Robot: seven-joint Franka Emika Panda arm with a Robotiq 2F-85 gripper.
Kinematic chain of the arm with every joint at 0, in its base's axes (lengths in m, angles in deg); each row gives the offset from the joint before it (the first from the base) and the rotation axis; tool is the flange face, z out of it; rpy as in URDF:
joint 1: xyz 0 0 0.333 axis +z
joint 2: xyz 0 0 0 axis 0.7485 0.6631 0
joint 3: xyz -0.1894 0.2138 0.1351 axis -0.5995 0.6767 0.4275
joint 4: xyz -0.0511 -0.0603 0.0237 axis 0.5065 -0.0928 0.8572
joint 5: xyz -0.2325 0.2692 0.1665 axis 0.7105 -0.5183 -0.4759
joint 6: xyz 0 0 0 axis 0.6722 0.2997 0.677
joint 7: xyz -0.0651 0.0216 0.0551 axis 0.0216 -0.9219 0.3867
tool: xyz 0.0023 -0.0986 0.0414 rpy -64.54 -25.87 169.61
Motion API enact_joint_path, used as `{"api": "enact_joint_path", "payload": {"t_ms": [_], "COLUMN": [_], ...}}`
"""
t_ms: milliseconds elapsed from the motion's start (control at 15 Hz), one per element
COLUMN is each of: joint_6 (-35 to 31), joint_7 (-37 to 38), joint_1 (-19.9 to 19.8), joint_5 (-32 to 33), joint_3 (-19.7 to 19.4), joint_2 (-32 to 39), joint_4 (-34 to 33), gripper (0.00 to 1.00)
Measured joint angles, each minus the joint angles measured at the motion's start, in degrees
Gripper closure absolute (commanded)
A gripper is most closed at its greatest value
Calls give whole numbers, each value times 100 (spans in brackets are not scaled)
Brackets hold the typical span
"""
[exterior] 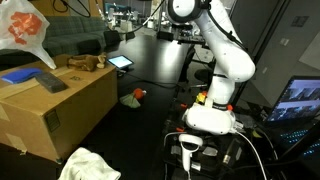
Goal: Pick the objects on the box and put them on the table, then pick the objects on the table and put them on the box
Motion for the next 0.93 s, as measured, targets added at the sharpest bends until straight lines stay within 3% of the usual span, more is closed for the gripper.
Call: {"api": "enact_joint_path", "payload": {"t_ms": [400, 933], "joint_6": [-833, -768], "joint_7": [-8, -469], "joint_1": [-348, -507], "joint_5": [-298, -280], "joint_3": [20, -7], "joint_2": [129, -263], "joint_4": [668, 2151], "gripper": [100, 100]}}
